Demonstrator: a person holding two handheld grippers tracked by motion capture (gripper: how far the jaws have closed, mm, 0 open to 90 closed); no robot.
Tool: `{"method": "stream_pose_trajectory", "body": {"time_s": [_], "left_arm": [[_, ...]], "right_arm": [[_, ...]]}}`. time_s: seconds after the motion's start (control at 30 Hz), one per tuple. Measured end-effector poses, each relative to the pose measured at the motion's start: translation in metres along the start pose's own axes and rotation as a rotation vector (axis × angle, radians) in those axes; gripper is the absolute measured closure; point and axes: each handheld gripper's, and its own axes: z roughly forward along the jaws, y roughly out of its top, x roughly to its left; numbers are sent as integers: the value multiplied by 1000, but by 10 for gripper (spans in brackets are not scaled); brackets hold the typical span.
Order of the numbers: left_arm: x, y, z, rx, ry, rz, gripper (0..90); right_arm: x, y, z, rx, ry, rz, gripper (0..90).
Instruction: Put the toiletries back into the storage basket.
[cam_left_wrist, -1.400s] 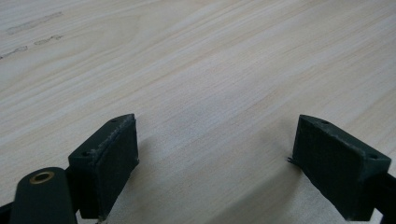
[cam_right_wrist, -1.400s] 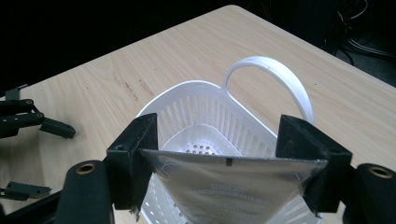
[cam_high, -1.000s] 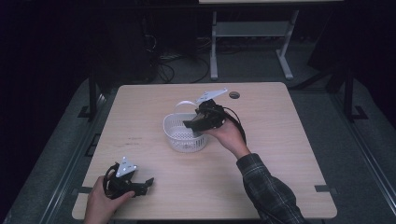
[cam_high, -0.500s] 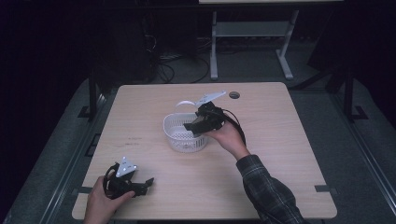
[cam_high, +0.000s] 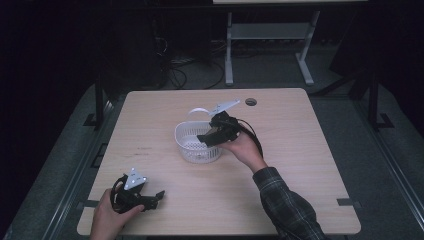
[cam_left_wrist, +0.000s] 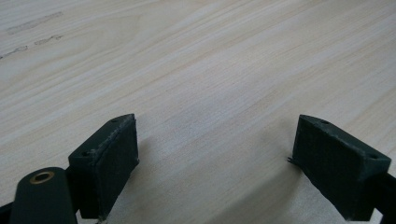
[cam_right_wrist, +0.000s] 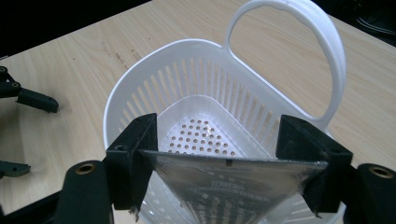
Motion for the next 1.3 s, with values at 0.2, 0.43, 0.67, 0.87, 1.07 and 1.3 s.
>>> {"method": "stream_pose_trajectory", "body": {"time_s": [0.2, 0.43, 0.67, 0.87, 1.07, 1.3], "left_arm": [[0, 0, 0, 0, 0, 0, 132], [0, 0, 0, 0, 0, 1, 132], [0, 0, 0, -1, 0, 0, 132], [0, 0, 0, 0, 2, 0, 132], [0, 0, 0, -1, 2, -1, 132], [0, 0, 0, -1, 2, -1, 132]], "right_arm": [[-1, 2, -2, -8, 13, 10, 254], [-1, 4, -6, -6, 15, 3, 181], [0, -2, -14, -6, 19, 0, 151], [-1, -9, -27, -23, 15, 3, 145], [1, -20, -35, -24, 11, 1, 141], [2, -35, -46, -31, 13, 5, 140]]}}
